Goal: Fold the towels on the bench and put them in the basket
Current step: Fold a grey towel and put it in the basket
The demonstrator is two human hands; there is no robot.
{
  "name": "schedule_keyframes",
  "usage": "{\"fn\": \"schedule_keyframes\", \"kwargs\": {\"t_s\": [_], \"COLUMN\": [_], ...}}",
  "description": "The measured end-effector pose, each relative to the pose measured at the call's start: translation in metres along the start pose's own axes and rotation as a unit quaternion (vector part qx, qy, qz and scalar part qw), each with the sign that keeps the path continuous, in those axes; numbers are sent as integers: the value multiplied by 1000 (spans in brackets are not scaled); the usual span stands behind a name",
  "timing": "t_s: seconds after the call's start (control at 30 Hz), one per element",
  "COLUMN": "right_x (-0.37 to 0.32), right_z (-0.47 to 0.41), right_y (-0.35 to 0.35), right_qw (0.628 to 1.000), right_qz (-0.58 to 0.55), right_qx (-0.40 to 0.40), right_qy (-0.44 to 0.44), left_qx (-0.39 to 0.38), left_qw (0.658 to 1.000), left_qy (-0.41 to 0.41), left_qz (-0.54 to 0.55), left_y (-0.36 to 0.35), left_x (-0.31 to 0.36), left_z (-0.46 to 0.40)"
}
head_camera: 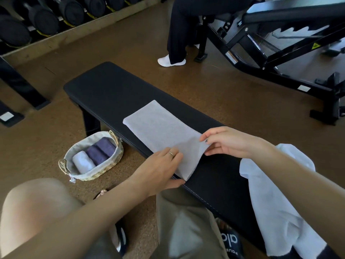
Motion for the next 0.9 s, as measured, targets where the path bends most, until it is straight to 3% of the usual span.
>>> {"fn": "schedule_keyframes", "kwargs": {"t_s": [0.2,0.33,0.57,0.9], "right_x": [-13,-19,-29,-28], "right_z": [1,-1,-6,-20], "right_y": [5,9,9,9], "right_qw": [999,999,998,970], "right_qz": [-18,-24,54,228], "right_qx": [-35,-34,-40,-9], "right_qy": [-22,-27,-9,80], "left_qx": [-3,3,27,85], "left_qw": [995,988,983,936], "left_qy": [95,151,172,188], "left_qz": [-23,28,54,286], "left_y": [0,1,5,13], "left_x": [18,27,31,-2], "left_z": [-1,-5,-5,11]}}
Point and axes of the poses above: each hand's wrist, its own z-axis away from the middle knuckle, its own y-axis out of the back of the hand, x = y × z, the point moved 2 cm from there along -z, towards the middle knuckle, and after that the axes turned 2 degrees about -z, right-handed, at the moved point
